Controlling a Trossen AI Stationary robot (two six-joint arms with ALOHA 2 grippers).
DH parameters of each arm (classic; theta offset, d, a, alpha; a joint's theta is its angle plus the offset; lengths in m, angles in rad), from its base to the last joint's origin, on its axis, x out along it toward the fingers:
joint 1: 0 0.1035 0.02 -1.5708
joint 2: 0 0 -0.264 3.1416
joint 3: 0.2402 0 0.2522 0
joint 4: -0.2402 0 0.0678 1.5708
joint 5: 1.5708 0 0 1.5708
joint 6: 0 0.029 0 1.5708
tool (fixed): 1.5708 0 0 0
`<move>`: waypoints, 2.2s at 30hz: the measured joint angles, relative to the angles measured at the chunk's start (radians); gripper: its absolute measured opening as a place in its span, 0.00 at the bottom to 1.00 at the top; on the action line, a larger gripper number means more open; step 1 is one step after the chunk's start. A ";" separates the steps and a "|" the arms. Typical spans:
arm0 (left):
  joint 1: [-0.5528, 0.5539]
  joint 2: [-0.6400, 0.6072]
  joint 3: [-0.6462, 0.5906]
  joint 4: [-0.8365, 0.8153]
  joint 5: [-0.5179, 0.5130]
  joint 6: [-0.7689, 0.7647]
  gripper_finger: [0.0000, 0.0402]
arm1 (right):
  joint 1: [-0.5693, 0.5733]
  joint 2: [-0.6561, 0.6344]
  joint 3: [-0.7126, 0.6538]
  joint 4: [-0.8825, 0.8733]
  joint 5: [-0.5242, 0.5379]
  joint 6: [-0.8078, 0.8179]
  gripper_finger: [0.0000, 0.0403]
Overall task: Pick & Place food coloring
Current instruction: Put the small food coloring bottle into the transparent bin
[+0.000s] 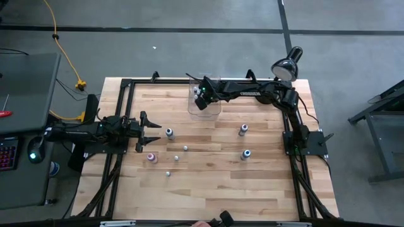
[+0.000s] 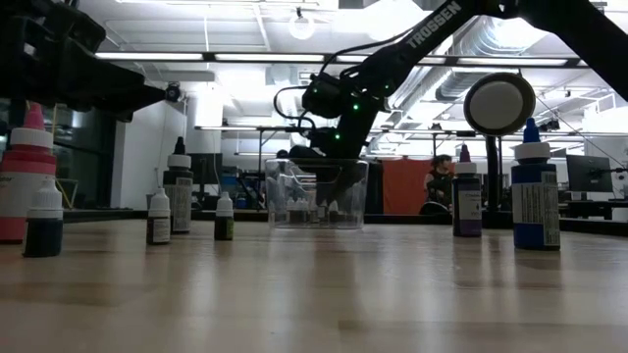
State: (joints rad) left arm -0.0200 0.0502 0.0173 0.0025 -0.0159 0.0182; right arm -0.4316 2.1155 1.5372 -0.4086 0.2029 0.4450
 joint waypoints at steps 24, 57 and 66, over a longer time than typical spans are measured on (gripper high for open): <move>0.000 0.000 0.000 0.001 0.003 0.000 0.59 | 0.000 0.000 0.000 0.003 -0.015 0.003 0.24; 0.000 0.000 0.000 0.001 0.005 0.000 0.59 | 0.104 -0.326 0.017 -0.023 -0.050 -0.283 0.39; 0.000 0.000 0.000 0.001 0.005 0.000 0.59 | 0.236 -0.331 0.249 -0.313 -0.061 -0.428 0.40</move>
State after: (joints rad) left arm -0.0200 0.0502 0.0170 0.0032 -0.0109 0.0181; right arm -0.1953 1.7847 1.7860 -0.7211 0.1422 0.0171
